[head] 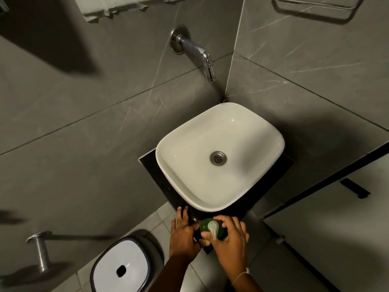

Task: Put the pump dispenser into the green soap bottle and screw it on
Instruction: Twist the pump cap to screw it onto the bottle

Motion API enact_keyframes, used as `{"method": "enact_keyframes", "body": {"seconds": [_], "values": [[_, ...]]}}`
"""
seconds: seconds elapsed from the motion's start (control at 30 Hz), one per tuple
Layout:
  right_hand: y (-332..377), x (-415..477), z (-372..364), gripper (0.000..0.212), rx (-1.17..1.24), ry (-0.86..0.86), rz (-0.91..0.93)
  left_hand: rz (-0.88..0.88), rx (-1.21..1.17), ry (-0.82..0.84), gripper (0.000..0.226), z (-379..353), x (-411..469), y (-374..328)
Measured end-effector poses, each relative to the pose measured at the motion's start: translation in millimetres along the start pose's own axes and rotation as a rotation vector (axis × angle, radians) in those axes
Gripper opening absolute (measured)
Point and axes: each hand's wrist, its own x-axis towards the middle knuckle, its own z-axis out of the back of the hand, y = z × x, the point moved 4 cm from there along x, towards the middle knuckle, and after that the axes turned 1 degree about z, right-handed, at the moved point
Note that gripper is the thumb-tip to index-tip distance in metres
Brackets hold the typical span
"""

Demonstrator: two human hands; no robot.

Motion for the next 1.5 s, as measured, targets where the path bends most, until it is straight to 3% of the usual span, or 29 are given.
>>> {"method": "enact_keyframes", "body": {"seconds": [0.1, 0.17, 0.27, 0.43, 0.53, 0.67, 0.87, 0.97, 1.1, 1.17, 1.27, 1.5], "values": [[0, 1, 3, 0.049, -0.003, 0.028, 0.038, 0.004, -0.014, 0.011, 0.058, -1, 1, 0], [3, 3, 3, 0.034, 0.002, -0.017, -0.032, 0.009, -0.024, 0.008, 0.059, -2, 0, 0], [6, 4, 1, 0.046, 0.010, -0.054, -0.085, 0.003, -0.008, -0.007, 0.051, -2, 0, 1], [-3, -1, 0, 0.043, 0.014, 0.062, 0.057, -0.003, 0.000, 0.002, 0.054, -2, 0, 1], [-1, 2, 5, 0.032, 0.027, 0.006, 0.011, 0.005, -0.003, 0.000, 0.056, -3, 0, 0], [6, 3, 1, 0.046, 0.000, -0.057, -0.066, 0.004, 0.010, -0.002, 0.047, -2, -1, 0], [3, 5, 1, 0.047, 0.026, 0.056, 0.045, -0.004, -0.006, -0.009, 0.053, -1, -1, -1], [5, 6, 1, 0.037, 0.000, 0.016, 0.007, 0.001, 0.003, -0.012, 0.053, -2, -1, -1], [6, 5, 0, 0.047, 0.003, -0.011, -0.048, 0.005, -0.028, -0.020, 0.047, -3, -2, -1], [5, 7, 1, 0.041, 0.039, 0.035, -0.012, 0.007, -0.026, -0.015, 0.049, -2, -2, 0], [2, 11, 3, 0.047, 0.145, 0.128, 0.045, 0.002, -0.008, -0.006, 0.059, -3, -1, 0], [3, 9, 3, 0.041, 0.050, 0.009, 0.005, -0.004, -0.008, -0.009, 0.052, -2, -1, -1]]}}
